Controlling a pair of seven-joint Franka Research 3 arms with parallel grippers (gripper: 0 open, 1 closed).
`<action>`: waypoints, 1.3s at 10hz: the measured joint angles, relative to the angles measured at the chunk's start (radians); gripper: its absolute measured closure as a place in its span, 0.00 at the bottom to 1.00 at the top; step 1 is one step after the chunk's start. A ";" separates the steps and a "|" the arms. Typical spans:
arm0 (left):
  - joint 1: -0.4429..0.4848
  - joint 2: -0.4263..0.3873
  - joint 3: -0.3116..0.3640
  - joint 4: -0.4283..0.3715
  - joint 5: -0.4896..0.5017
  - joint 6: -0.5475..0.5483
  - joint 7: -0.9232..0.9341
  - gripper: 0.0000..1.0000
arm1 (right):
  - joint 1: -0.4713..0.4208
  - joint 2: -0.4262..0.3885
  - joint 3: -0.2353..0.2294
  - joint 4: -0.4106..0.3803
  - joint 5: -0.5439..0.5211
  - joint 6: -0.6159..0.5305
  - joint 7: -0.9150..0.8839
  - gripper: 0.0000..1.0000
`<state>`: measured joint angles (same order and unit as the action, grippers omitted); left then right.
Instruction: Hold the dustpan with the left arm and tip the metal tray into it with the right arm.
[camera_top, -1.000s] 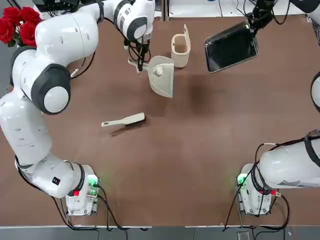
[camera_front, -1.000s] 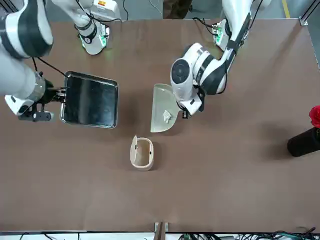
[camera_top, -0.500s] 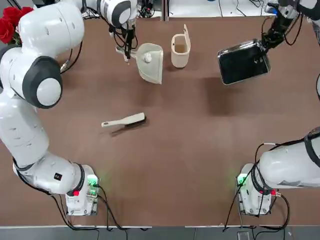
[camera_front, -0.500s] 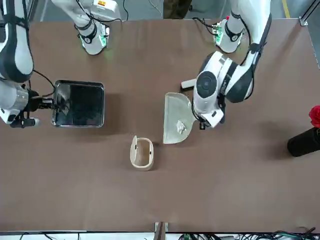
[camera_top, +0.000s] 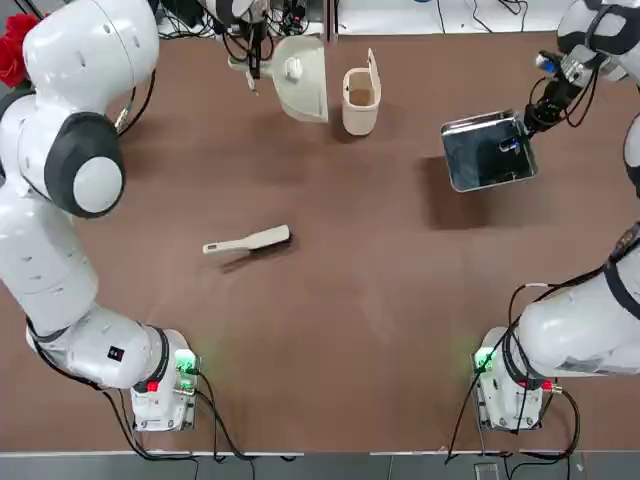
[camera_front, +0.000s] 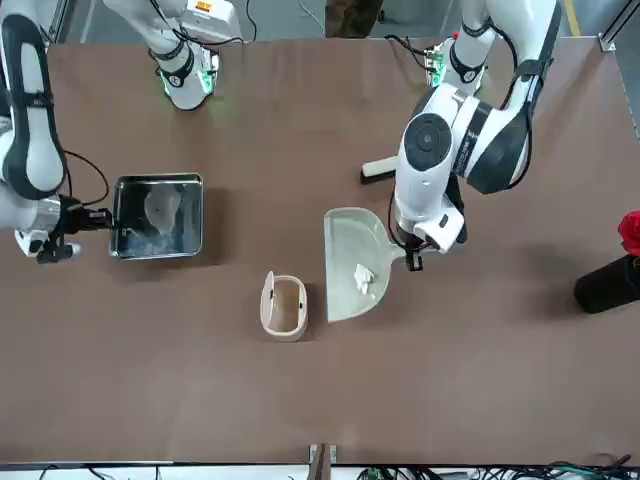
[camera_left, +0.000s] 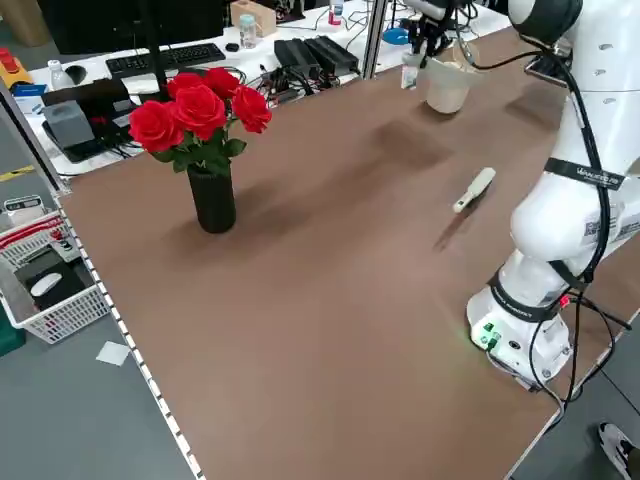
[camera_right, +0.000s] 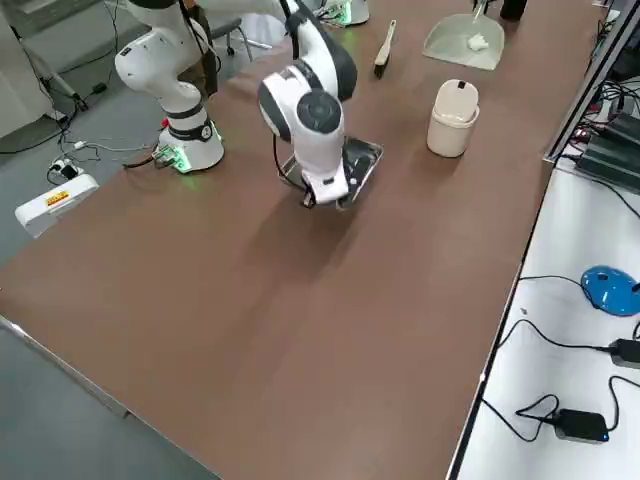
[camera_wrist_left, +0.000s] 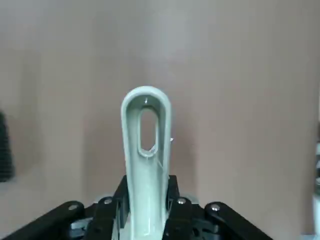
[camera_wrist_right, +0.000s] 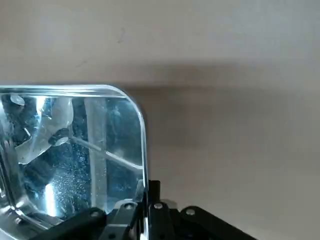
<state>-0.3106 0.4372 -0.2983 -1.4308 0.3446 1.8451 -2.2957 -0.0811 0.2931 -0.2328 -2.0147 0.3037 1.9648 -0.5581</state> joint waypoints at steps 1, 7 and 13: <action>-0.010 0.025 0.000 0.038 0.057 0.009 -0.009 0.67 | 0.000 0.051 -0.001 0.001 0.024 0.036 -0.035 0.95; -0.120 0.118 0.012 0.140 0.278 0.140 -0.129 0.67 | -0.004 0.174 -0.010 0.009 0.118 0.119 -0.150 0.95; -0.319 0.125 0.264 0.170 0.313 0.314 -0.261 0.67 | -0.005 0.181 -0.023 0.013 0.124 0.117 -0.153 0.92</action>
<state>-0.6300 0.5625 -0.0348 -1.2610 0.6573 2.1587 -2.5562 -0.0865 0.4739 -0.2560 -2.0020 0.4276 2.0816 -0.7114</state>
